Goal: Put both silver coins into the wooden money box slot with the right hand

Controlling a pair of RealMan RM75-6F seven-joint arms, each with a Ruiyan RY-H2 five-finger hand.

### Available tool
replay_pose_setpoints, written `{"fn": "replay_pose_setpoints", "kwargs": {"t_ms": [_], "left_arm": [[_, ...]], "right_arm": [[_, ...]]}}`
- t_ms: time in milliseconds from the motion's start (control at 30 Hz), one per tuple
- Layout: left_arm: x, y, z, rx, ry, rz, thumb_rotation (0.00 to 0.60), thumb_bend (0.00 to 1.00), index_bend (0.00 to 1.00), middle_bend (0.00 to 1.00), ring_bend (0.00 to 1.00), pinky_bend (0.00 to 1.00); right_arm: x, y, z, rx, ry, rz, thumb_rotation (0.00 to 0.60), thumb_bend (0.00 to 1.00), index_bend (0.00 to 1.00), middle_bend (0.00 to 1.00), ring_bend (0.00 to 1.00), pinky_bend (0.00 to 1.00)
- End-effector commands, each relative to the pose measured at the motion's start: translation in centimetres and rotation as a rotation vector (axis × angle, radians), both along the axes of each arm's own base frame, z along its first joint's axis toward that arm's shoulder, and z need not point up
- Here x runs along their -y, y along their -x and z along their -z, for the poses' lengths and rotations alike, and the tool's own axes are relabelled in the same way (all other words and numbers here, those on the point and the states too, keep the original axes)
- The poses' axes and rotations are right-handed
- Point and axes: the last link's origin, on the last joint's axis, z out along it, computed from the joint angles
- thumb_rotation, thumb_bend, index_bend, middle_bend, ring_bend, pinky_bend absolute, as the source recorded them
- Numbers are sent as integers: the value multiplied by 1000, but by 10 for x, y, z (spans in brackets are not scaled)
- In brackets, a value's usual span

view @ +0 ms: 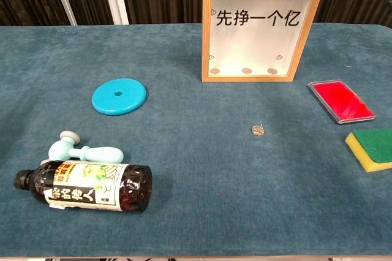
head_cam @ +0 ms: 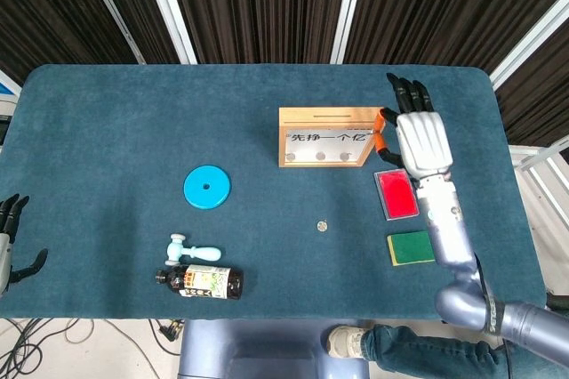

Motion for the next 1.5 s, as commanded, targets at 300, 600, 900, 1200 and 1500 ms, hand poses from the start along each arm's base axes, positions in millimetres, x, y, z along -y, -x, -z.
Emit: {"fn": "replay_pose_setpoints", "kwargs": {"t_ms": [300,600,900,1200,1500], "left_arm": [[-2,3,-1,-14,0,-21,600,297,55,0,0,0],[-4,5,-4,-2,-11,-38,600,296,53,0,0,0],[-2,4,-4,4,1,-37,600,297,51,0,0,0],[-3,4,-6,6,-3,-41,600,297,51,0,0,0],[-3,4,-5,4,-1,-41,600,297,51,0,0,0]], "right_arm": [[51,-53,2,-60,-95,89,600,524,855,28,0,0],[62,-62,25,-148,-126,157,600,523,845,27,0,0],[71,-67,39,-168,-129,189,600,524,833,27,0,0],[77,-68,43,-170,-121,209,600,524,833,27,0,0],[75,-69,39,-177,-110,205,600,525,833,27,0,0]]}}
